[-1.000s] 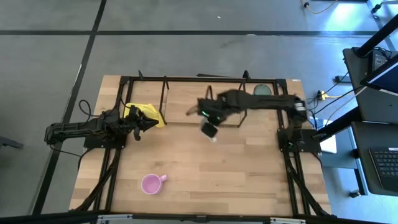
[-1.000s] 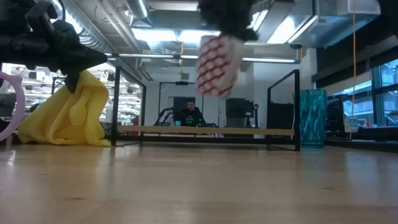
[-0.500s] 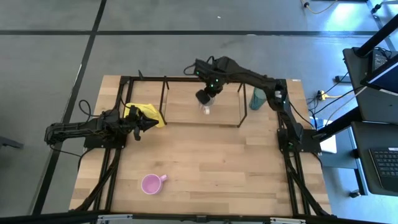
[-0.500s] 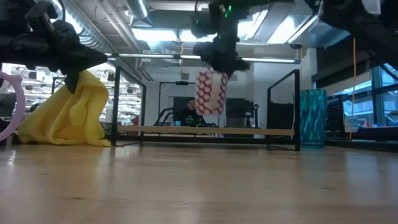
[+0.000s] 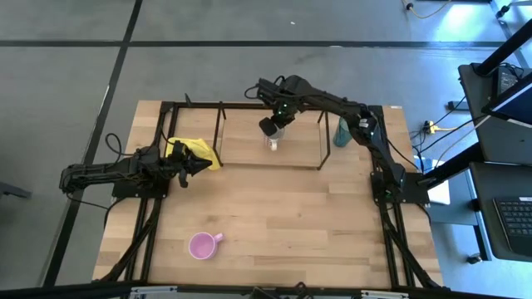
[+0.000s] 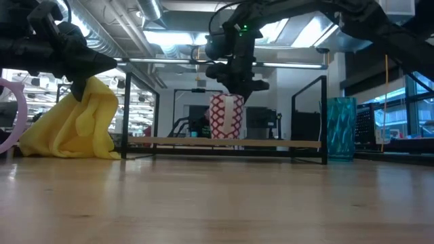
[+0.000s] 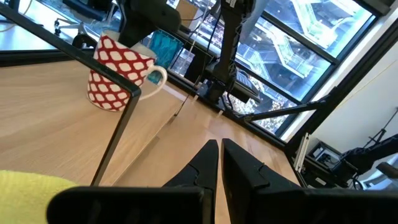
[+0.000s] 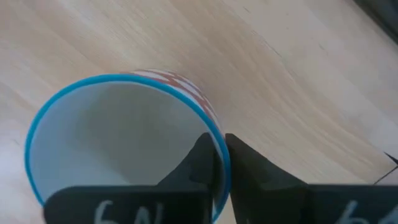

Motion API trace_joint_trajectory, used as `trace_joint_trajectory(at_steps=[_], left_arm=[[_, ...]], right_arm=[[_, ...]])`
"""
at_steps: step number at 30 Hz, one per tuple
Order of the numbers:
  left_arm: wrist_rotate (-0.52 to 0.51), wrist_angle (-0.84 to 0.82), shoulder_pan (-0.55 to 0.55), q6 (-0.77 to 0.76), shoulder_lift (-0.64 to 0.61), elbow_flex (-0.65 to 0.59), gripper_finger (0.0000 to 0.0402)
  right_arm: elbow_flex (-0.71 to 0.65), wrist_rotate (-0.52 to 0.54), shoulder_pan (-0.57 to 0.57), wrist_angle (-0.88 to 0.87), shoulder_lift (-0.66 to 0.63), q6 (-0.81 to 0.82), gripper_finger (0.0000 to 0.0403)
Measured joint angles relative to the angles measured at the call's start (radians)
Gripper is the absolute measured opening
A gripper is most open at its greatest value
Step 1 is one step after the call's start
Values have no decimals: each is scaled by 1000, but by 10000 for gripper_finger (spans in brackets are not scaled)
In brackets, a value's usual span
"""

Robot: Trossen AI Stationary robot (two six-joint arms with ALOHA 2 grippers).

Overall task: Stack small to large cups/mugs on shelf
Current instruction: Put the red patterned mug on the shelf, then put the blue cup on the shelf

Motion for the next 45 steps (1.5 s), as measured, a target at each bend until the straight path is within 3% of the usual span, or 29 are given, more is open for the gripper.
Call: trace_joint_trajectory(at_steps=[10,20,29,39,43,45], left_arm=[[0,0,0,0,0,0,14],[0,0,0,0,0,0,14],[0,0,0,0,0,0,14],[0,0,0,0,0,0,14],[0,0,0,0,0,0,14],[0,0,0,0,0,0,14]], right_arm=[[53,14,-18,-38,7,2,31],[55,6,-15,-84,6,-1,87],[55,7,-7,-115,-10,-27,112],[64,62,8,-129,-116,-81,124],[63,189,22,-149,-179,-139,128],[59,201,11,-152,-215,-151,128]])
